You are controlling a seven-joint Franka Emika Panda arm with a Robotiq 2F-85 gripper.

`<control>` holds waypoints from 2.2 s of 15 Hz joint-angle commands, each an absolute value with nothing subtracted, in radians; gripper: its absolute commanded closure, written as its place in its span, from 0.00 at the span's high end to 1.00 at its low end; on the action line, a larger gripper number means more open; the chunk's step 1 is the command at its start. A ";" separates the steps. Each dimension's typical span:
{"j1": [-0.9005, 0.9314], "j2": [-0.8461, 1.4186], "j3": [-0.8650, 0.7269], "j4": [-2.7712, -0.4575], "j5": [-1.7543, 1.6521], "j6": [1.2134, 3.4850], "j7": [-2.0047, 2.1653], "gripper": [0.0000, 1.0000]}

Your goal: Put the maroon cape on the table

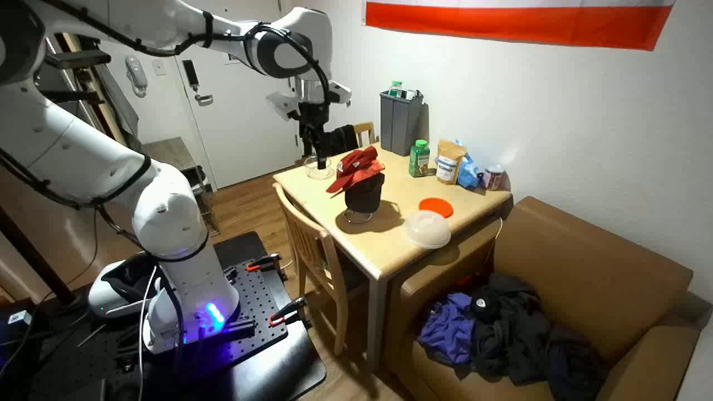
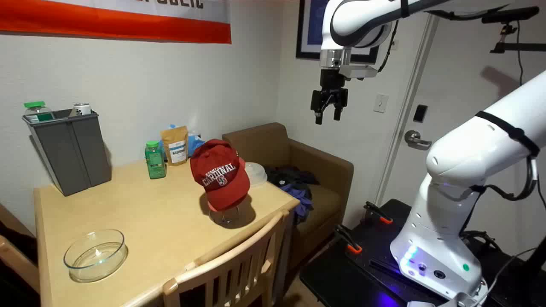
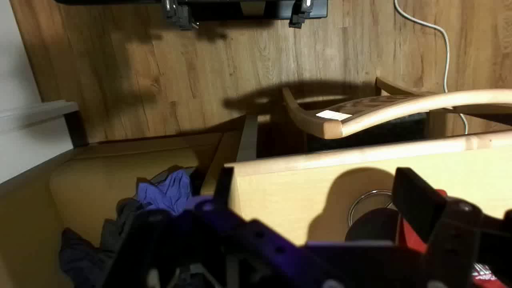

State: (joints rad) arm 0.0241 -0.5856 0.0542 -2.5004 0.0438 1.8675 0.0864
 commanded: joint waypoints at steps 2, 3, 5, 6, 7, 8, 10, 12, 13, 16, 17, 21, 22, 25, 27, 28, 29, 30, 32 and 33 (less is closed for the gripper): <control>0.025 -0.585 0.053 -2.499 0.043 1.865 0.087 1.00; 0.029 -0.573 0.054 -2.493 0.051 1.872 0.085 1.00; 0.035 -0.543 0.065 -2.479 0.052 1.893 0.093 1.00; 0.041 -0.517 0.073 -2.466 0.054 1.916 0.095 1.00; 0.048 -0.493 0.079 -2.455 0.055 1.934 0.098 1.00; 0.058 -0.456 0.086 -2.438 0.059 1.956 0.097 1.00; 0.084 -0.375 0.097 -2.395 0.071 1.993 0.077 1.00; 0.104 -0.282 0.113 -2.339 0.069 2.035 0.072 1.00; 0.115 -0.232 0.117 -2.304 0.073 2.048 0.063 1.00; 0.139 -0.081 0.142 -2.182 0.053 2.072 0.054 1.00; 0.145 -0.036 0.151 -2.139 0.042 2.066 0.059 1.00; 0.172 0.134 0.175 -1.960 0.014 2.026 0.054 1.00; 0.178 0.172 0.177 -1.918 0.007 2.017 0.051 1.00; 0.197 0.274 0.179 -1.797 -0.013 1.983 0.032 1.00; 0.205 0.333 0.178 -1.728 -0.016 1.965 0.014 1.00; 0.209 0.357 0.177 -1.698 -0.016 1.956 0.007 1.00; 0.213 0.382 0.176 -1.668 -0.018 1.945 -0.003 1.00; 0.216 0.406 0.176 -1.639 -0.016 1.932 -0.008 1.00; 0.222 0.448 0.174 -1.588 -0.019 1.907 -0.019 1.00; 0.225 0.468 0.172 -1.565 -0.021 1.897 -0.018 1.00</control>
State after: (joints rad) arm 0.2138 0.4009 0.1759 -1.6675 -0.0011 1.9638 -0.0003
